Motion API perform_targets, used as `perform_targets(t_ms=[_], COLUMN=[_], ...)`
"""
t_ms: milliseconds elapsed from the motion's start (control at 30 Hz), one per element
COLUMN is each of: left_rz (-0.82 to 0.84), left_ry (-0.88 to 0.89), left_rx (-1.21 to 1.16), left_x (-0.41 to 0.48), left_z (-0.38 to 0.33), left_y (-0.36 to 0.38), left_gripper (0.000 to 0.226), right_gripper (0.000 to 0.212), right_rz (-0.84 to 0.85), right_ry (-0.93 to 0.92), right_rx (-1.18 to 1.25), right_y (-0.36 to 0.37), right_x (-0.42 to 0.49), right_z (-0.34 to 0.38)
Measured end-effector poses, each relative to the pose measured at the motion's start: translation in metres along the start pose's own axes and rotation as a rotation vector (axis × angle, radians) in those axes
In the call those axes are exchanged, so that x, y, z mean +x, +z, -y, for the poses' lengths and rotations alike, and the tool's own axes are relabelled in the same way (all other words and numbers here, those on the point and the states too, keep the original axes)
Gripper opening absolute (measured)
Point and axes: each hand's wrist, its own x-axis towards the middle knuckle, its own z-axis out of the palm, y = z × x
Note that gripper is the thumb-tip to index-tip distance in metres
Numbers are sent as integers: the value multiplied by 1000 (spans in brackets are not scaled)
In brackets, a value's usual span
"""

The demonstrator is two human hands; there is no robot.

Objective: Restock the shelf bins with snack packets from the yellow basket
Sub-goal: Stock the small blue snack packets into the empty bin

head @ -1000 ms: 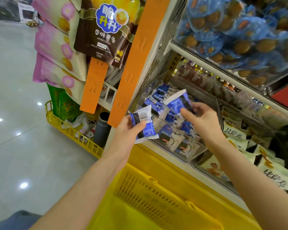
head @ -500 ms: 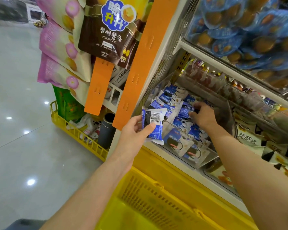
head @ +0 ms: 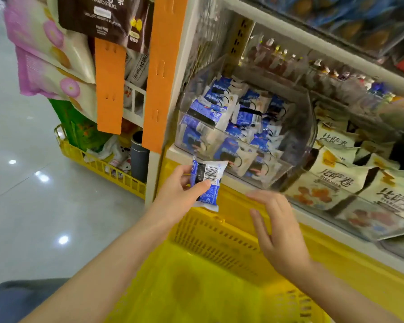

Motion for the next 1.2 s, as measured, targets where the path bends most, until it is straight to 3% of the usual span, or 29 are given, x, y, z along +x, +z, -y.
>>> perform_targets(t_ms=[133, 267, 400, 533, 700, 867, 1067, 1200], left_rz=[7, 29, 54, 78, 104, 116, 52, -20], left_ry=[-56, -102, -159, -191, -212, -180, -88, -31], left_rx=[63, 167, 265, 322, 317, 278, 200, 126], left_x=[-13, -14, -11, -9, -5, -2, -1, 1], left_z=[25, 46, 63, 74, 84, 83, 61, 39], left_y=[8, 19, 32, 45, 54, 58, 53, 41], left_gripper=[21, 21, 25, 26, 25, 23, 25, 30], right_gripper=[20, 36, 49, 67, 63, 42, 20, 27], right_rz=[238, 719, 965, 1071, 1147, 933, 416, 187], right_ry=[229, 586, 821, 802, 811, 804, 822, 754], right_rx=[0, -22, 88, 19, 86, 184, 368, 463], right_y=[59, 127, 165, 181, 181, 152, 74, 16], right_x=[-95, -185, -242, -270, -269, -223, -121, -56], right_z=[-24, -63, -76, -79, -89, -95, -79, -46])
